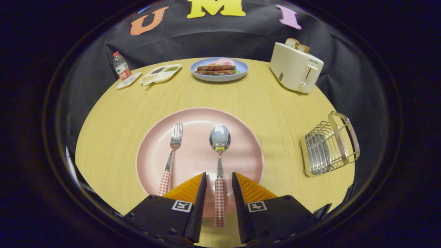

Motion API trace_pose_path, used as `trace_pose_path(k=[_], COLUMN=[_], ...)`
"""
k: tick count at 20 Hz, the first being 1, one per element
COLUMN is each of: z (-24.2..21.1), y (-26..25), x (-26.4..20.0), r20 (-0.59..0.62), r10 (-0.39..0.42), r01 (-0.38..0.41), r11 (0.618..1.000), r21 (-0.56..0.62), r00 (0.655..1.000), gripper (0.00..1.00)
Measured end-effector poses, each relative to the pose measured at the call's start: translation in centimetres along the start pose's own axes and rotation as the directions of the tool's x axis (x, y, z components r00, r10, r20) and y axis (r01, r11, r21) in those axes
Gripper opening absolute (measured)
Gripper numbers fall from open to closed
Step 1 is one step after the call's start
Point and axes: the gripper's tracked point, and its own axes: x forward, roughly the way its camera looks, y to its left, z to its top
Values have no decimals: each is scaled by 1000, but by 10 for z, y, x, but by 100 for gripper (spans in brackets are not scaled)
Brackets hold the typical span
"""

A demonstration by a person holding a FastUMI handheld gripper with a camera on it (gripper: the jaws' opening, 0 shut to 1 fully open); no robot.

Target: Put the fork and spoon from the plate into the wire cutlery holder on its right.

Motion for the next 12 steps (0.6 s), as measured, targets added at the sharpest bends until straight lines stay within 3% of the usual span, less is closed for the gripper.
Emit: trace_pose_path(k=[2,5,7,9,12], z=[2,-1,0,1,12], y=[-8,-4,-8,-7,-23], x=[-1,-9,-20,-29,-51], r20=[17,19,26,35,65], r10=[-36,-14,-6,28,15], r01=[36,15,7,-26,-10], r11=[999,1000,999,998,998], r21=[-6,-26,-37,-53,-69], r00=[999,1000,1000,999,998], gripper=[26,7,2,2,2])
